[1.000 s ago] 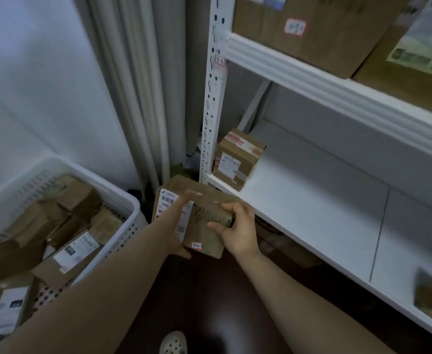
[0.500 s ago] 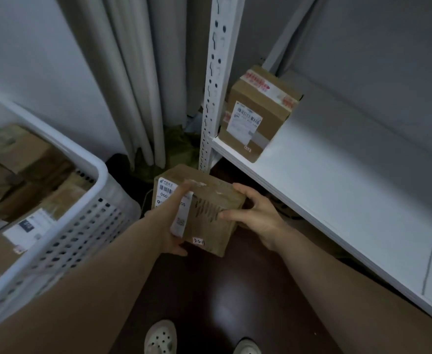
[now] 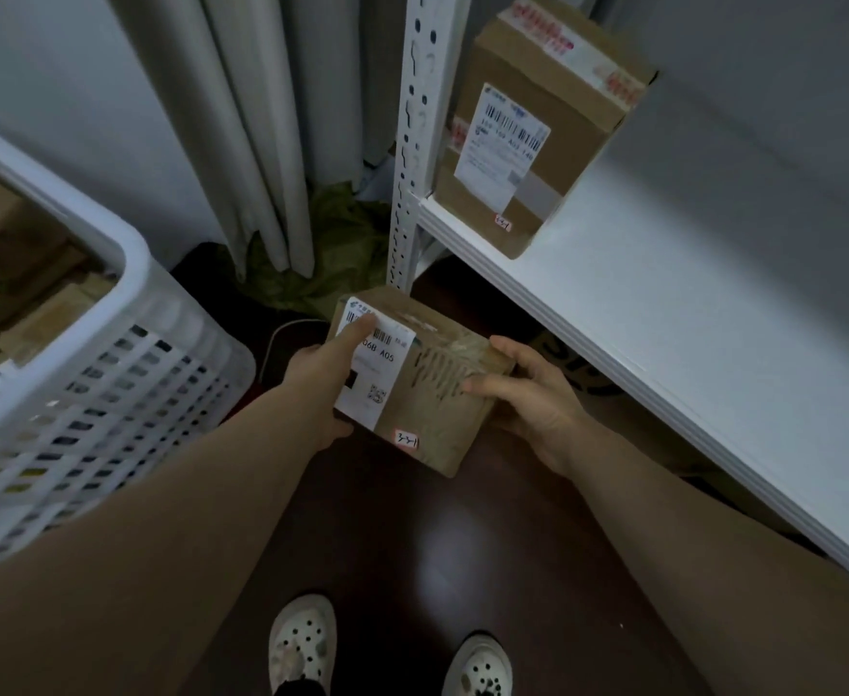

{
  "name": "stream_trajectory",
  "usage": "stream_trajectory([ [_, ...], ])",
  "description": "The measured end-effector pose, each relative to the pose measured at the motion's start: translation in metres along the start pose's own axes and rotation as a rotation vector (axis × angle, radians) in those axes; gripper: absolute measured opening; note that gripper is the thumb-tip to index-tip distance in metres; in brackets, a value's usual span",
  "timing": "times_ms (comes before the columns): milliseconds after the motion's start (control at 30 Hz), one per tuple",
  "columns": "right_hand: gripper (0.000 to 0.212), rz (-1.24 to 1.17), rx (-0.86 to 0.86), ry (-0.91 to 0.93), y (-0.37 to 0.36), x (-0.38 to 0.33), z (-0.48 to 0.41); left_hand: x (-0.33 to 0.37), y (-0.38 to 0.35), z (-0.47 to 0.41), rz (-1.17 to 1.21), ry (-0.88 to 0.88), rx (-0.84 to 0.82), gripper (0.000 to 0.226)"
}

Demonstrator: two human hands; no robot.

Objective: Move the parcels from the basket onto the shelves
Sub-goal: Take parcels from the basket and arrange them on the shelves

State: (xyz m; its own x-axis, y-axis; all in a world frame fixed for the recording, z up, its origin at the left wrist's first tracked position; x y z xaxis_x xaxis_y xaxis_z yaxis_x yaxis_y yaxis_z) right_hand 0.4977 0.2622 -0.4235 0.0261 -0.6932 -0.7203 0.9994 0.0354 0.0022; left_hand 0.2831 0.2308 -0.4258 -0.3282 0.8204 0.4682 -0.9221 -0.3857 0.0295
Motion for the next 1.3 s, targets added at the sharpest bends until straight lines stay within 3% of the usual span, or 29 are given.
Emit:
stream_trajectory([
  [233,0.067,-0.016,-0.012,0.022,0.01,0.022,-0.019,-0.017,-0.016,-0.027,-0.052,0.052,-0.031,0.116],
  [433,0.071,-0.096,0.058,0.023,0.024,0.034,-0.031,-0.025,-0.021,-0.038,-0.053,0.07,0.008,0.123],
  [567,0.064,-0.11,0.116,-0.004,0.035,0.038,-0.031,-0.028,-0.022,-0.043,-0.04,0.003,0.039,0.101],
  [733,0.075,-0.105,0.159,-0.022,0.04,0.039,-0.031,-0.02,-0.023,-0.043,0.004,-0.092,0.016,0.046],
  [800,0.059,-0.119,0.17,-0.022,0.04,0.039,-0.03,-0.02,-0.02,-0.044,0.001,-0.096,0.028,0.03],
  [933,0.037,-0.153,0.166,-0.033,0.038,0.036,-0.026,-0.016,-0.018,-0.038,0.023,-0.123,0.051,0.025],
  [1300,0.047,-0.189,0.21,-0.021,0.039,0.029,-0.019,-0.013,-0.018,-0.03,0.059,-0.126,0.067,0.023],
])
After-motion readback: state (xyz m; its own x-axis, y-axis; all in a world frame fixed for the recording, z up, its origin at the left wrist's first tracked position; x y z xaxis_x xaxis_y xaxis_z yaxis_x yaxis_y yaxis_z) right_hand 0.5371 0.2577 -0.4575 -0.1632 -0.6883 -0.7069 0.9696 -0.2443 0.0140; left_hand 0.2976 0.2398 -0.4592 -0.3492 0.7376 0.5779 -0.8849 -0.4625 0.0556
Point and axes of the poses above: each hand's wrist, its own z-axis away from the middle knuckle, its own y-axis out of the back of the hand, x = y × z, the point moved 9 cm from there along -z, towards the middle knuckle, and after that the axes turned 1 degree about x, right-handed, at the moved point
